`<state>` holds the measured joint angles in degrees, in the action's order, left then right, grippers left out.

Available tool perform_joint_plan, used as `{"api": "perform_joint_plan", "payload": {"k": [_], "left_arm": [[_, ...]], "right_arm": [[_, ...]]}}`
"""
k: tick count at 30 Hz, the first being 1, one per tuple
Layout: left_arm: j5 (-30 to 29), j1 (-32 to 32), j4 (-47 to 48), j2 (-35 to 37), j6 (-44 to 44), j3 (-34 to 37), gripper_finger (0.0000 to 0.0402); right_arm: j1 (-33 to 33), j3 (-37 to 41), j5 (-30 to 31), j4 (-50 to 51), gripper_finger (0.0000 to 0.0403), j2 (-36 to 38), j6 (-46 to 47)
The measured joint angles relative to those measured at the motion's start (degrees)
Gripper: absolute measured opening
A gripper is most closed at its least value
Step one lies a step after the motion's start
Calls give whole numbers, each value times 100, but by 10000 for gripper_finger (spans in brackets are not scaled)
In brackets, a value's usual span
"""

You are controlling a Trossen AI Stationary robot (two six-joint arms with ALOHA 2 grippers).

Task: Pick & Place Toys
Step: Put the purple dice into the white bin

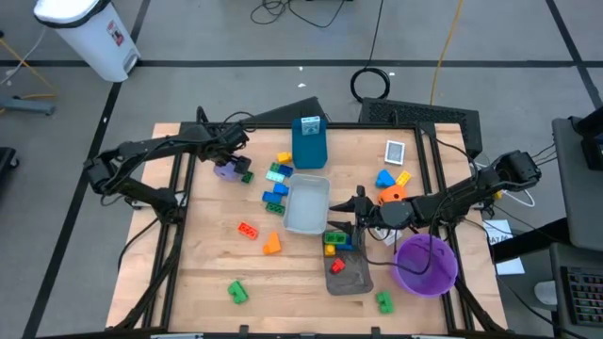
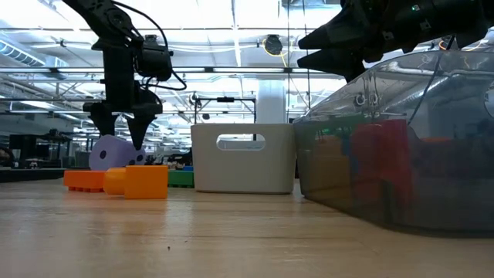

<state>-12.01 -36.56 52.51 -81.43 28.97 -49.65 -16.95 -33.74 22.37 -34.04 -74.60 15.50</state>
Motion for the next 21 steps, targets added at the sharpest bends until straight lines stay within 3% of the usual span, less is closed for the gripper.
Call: {"api": "perform_joint_plan", "payload": {"k": [10,17,21], "left_arm": [[-118,0,5,-9,51,7,392],[-101,0,0,-7,59,7,335],[-101,0,-9,-7,61,7,330]], "right_arm": [[0,0,0,0,196,1,-12],[-2,0,0,0,196,-1,-15],[-1,0,0,1,196,0,-15]]}}
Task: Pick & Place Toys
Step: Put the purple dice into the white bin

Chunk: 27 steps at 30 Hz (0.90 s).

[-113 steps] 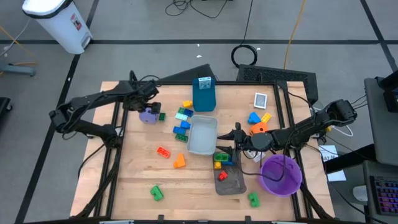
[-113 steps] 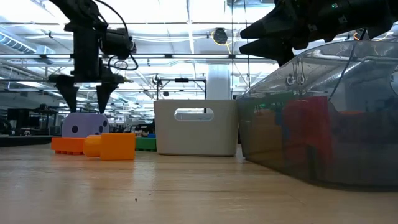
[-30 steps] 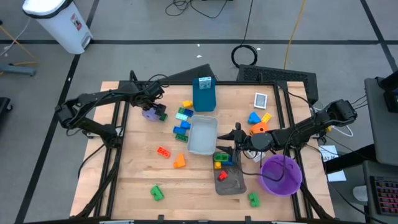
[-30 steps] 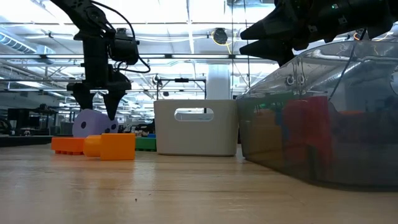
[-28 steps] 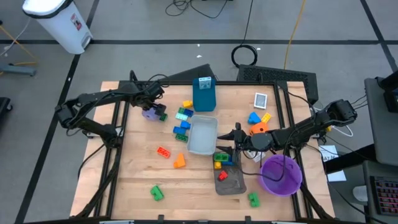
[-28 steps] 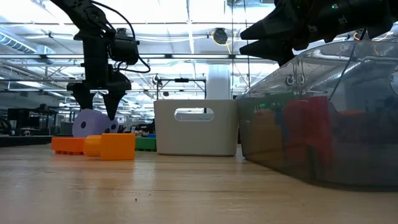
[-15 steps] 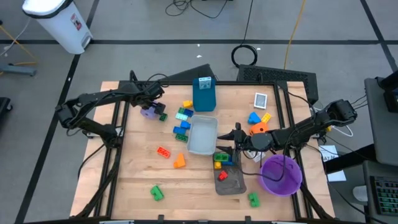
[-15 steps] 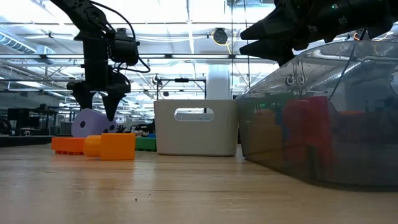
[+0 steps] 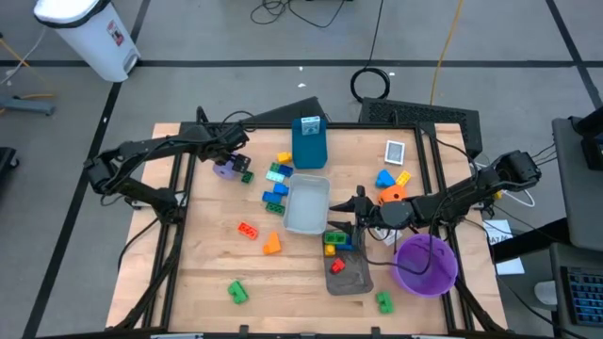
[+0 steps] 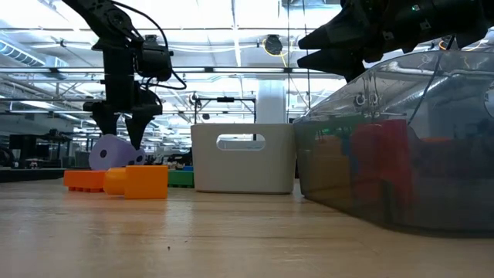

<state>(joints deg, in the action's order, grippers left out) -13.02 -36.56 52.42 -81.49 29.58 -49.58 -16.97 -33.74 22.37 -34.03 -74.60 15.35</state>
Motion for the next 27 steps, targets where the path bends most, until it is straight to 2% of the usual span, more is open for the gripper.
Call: {"api": "perform_joint_plan", "payload": {"k": [9,18,27], "left_arm": [[28,-2,41,-15,-58,-78,333],[101,-9,229,-42,-247,-683,326],[186,-7,322,-27,-234,-798,253]], "right_arm": [[1,0,0,1,196,1,0],[0,0,1,0,196,-1,0],[1,0,0,1,196,0,-4]]}}
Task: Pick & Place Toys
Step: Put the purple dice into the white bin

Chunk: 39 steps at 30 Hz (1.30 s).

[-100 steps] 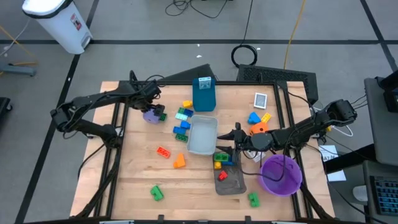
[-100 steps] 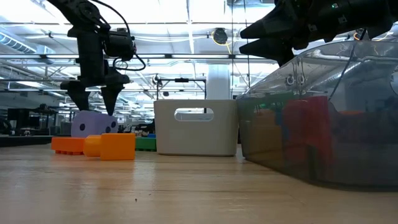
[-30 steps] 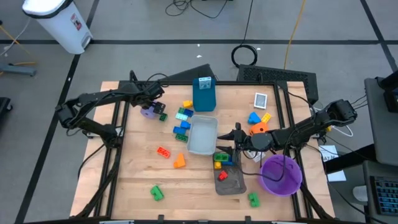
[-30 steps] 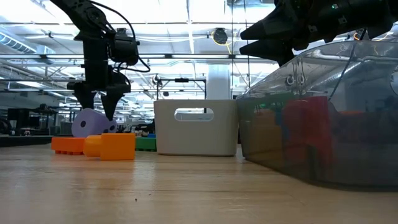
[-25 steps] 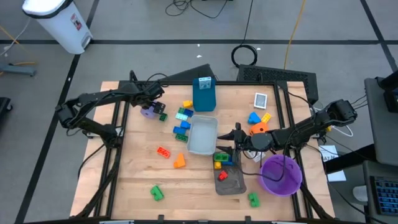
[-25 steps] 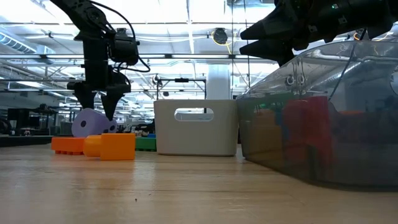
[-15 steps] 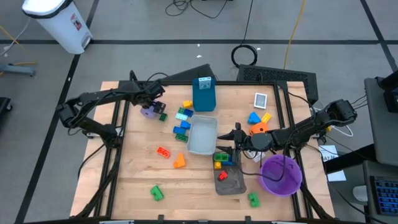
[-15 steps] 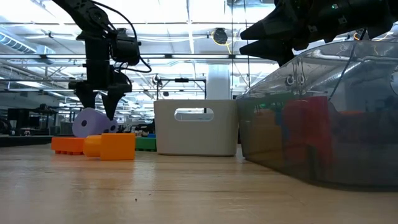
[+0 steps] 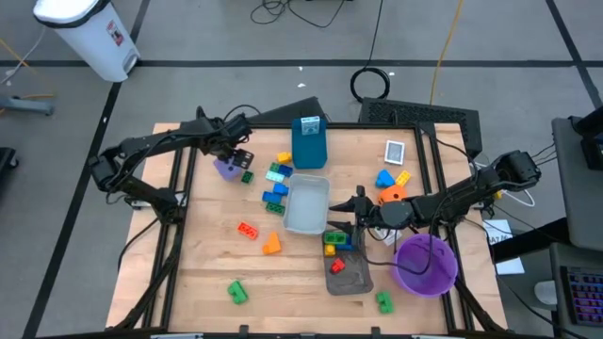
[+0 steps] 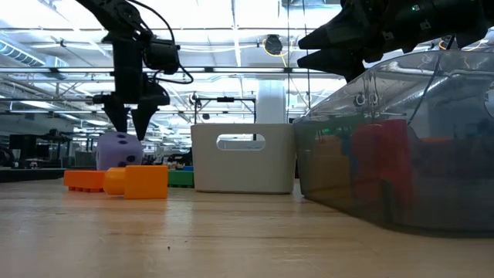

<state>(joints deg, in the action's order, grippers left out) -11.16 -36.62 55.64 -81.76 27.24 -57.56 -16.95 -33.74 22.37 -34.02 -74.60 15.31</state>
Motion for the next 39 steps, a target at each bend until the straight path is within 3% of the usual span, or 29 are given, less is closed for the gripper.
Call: {"api": "perform_joint_plan", "payload": {"k": [5,17,29,39], "left_arm": [[29,2,163,5,-1,-9,228],[643,90,633,25,-387,-37,225],[343,817,1042,20,-805,-24,225],[384,675,888,16,-799,-17,225]], "right_arm": [[0,0,0,0,196,1,0],[-1,0,0,0,196,0,2],[0,0,0,0,196,1,2],[0,0,0,0,196,1,2]]}}
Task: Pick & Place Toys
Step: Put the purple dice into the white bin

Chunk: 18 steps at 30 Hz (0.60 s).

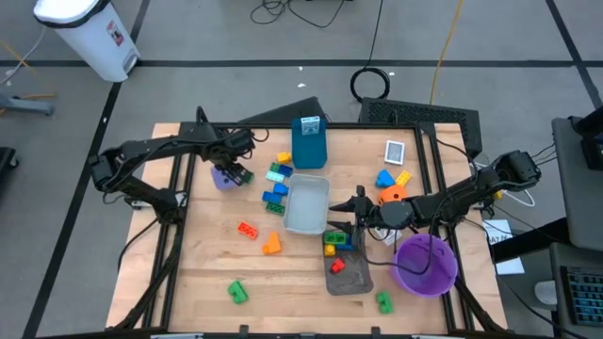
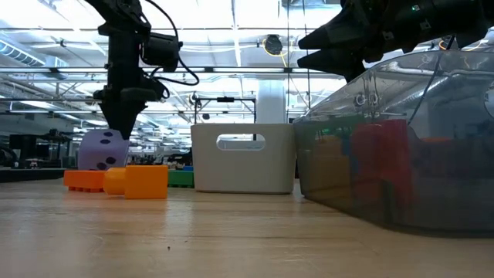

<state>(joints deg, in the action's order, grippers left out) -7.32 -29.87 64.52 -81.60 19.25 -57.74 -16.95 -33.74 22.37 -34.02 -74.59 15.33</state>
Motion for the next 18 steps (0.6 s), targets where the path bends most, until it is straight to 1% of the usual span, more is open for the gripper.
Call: {"api": "perform_joint_plan", "payload": {"k": [4,10,13,18], "left_arm": [[201,-45,55,2,-415,-2,225],[199,-41,172,4,-569,-9,230],[164,-46,195,2,-607,-7,246],[14,-177,227,-11,-563,9,286]], "right_arm": [[-2,0,0,1,196,-1,0],[-2,0,0,2,196,-2,0],[0,0,0,2,196,0,1],[0,0,0,2,196,-1,1]]}}
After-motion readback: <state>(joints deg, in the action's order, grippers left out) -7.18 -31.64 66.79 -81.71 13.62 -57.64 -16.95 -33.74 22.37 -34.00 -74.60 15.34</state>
